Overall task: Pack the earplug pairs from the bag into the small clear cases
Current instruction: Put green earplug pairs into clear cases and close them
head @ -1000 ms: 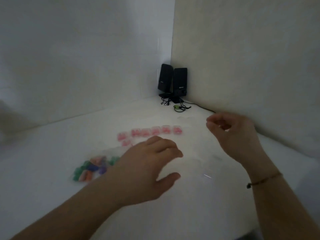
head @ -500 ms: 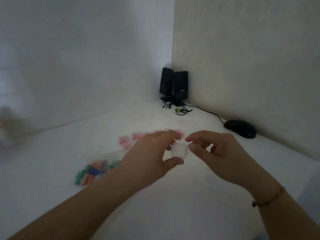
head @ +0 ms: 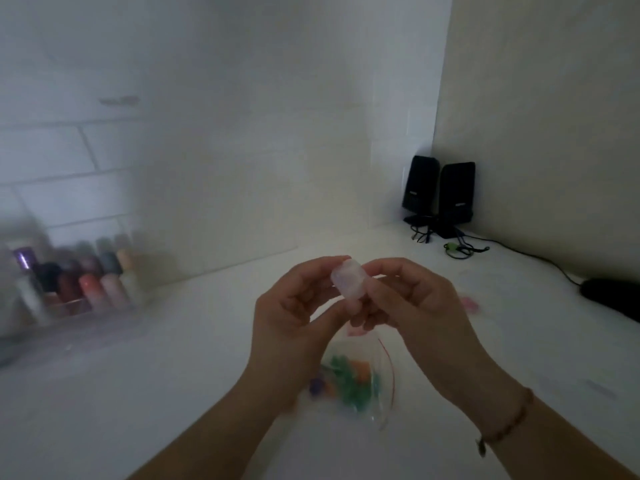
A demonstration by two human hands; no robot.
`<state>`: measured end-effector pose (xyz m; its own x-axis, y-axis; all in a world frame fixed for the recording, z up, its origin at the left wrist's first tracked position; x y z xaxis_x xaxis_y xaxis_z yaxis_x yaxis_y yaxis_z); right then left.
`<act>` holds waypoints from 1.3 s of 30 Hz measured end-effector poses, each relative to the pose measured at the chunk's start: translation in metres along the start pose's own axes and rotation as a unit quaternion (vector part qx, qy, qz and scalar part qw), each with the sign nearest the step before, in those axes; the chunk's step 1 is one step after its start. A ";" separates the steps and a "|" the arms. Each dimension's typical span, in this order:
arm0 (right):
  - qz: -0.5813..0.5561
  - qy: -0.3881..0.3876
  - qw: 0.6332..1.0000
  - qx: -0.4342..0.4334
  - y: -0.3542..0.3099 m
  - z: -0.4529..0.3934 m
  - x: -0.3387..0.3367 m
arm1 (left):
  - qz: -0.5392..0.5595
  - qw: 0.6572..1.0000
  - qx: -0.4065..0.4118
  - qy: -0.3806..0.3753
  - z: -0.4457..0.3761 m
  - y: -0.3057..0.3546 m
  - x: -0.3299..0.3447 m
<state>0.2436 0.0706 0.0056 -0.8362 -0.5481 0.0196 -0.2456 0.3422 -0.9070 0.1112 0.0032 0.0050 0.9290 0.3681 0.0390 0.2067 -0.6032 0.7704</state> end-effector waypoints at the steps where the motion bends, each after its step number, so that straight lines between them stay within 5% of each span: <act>1: 0.047 0.000 0.998 -0.030 -0.001 0.003 0.000 | 0.019 1.000 -0.012 0.001 0.000 -0.003 -0.001; 6: 0.283 0.042 0.937 -0.202 -0.022 0.021 -0.002 | 0.102 0.993 -0.060 -0.011 0.003 -0.008 0.002; 19: 0.353 0.087 0.889 -0.278 -0.032 0.033 -0.002 | 0.149 0.983 -0.103 -0.023 0.007 -0.016 0.009; 31: 0.327 0.109 0.906 -0.245 -0.032 0.030 -0.004 | 0.187 0.971 -0.139 -0.048 0.009 -0.022 0.016; 34: 0.294 0.115 0.923 -0.219 -0.034 0.028 -0.008 | 0.165 0.965 -0.154 -0.134 0.013 -0.023 0.026; 37: 0.313 0.064 0.928 -0.191 -0.029 0.024 -0.005 | 0.167 0.939 -0.211 -0.214 0.020 -0.027 0.037; 39: 0.284 0.029 0.938 -0.195 -0.028 0.023 -0.006 | 0.230 0.921 -0.263 -0.170 0.012 -0.030 0.028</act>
<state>0.2666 0.0467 0.0216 -0.9089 -0.1538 -0.3875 0.0965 0.8267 -0.5543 0.1346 0.0225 -0.0248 0.9419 -0.1385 0.3060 -0.3279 -0.1813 0.9272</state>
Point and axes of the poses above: each hand's wrist, its own z-axis away from the middle knuckle, its own x-axis out of the palm, y = z × x, the point moved 7 cm from there along -z, towards the middle knuckle
